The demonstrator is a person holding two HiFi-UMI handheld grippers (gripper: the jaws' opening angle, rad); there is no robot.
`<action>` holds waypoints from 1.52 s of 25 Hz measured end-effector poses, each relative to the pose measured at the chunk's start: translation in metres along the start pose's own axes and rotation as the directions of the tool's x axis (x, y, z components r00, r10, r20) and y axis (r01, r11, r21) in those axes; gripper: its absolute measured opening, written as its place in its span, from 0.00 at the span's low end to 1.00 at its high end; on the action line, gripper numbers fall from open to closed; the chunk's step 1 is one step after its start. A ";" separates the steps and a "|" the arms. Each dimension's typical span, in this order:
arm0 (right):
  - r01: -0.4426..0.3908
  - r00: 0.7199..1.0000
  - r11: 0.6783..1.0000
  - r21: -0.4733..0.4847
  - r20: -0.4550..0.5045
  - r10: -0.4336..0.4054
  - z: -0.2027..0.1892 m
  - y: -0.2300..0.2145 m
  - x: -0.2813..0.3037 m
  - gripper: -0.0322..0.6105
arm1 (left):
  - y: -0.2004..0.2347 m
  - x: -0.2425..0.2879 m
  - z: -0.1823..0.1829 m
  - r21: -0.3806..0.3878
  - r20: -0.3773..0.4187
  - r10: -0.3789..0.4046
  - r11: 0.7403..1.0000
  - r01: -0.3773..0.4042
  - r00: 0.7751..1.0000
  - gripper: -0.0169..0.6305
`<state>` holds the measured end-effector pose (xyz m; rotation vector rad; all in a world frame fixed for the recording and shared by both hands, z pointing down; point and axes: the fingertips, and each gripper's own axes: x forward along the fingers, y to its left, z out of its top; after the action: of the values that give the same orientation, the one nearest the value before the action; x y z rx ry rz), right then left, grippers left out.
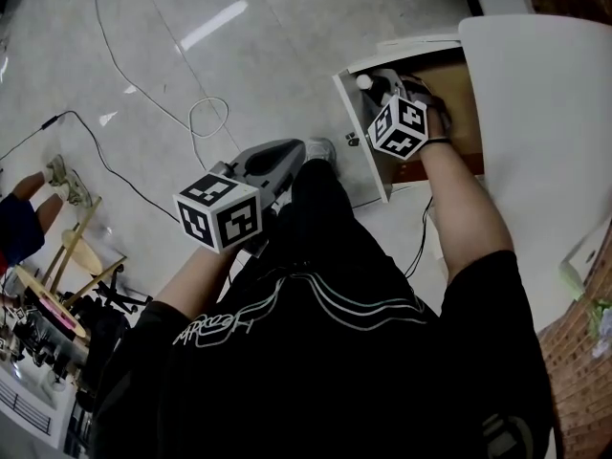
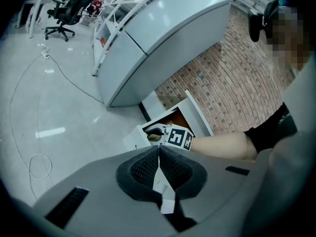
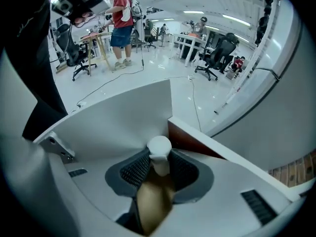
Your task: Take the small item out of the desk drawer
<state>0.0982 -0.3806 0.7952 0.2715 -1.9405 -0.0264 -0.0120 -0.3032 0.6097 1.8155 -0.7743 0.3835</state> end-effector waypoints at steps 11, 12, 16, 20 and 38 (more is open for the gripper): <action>0.126 0.992 0.989 0.078 -0.031 -0.124 0.017 0.009 -0.037 0.25 | 0.001 -0.044 -0.024 0.013 0.012 -0.013 1.000 0.013 1.000 0.06; 0.142 0.990 0.985 0.094 -0.030 -0.140 0.021 0.010 -0.044 0.25 | 0.001 -0.049 -0.024 0.018 0.015 -0.015 1.000 0.015 1.000 0.06; 0.204 0.978 0.961 0.185 -0.005 -0.206 0.038 0.013 -0.090 0.25 | -0.015 -0.067 -0.019 0.038 0.039 -0.039 0.999 0.038 0.998 0.06; 0.259 0.956 0.913 0.314 0.049 -0.289 0.056 0.018 -0.152 0.25 | -0.041 -0.085 -0.014 0.085 0.060 -0.071 0.994 0.066 0.996 0.06; 0.253 0.763 0.710 0.657 0.316 -0.564 0.165 0.133 -0.448 0.25 | -0.243 -0.215 -0.035 0.504 0.047 -0.326 0.824 0.259 0.944 0.06</action>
<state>0.0811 -0.1793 0.3426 1.2477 -2.3195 0.2233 -0.0040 -0.1492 0.3219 2.4249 -0.4915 0.2725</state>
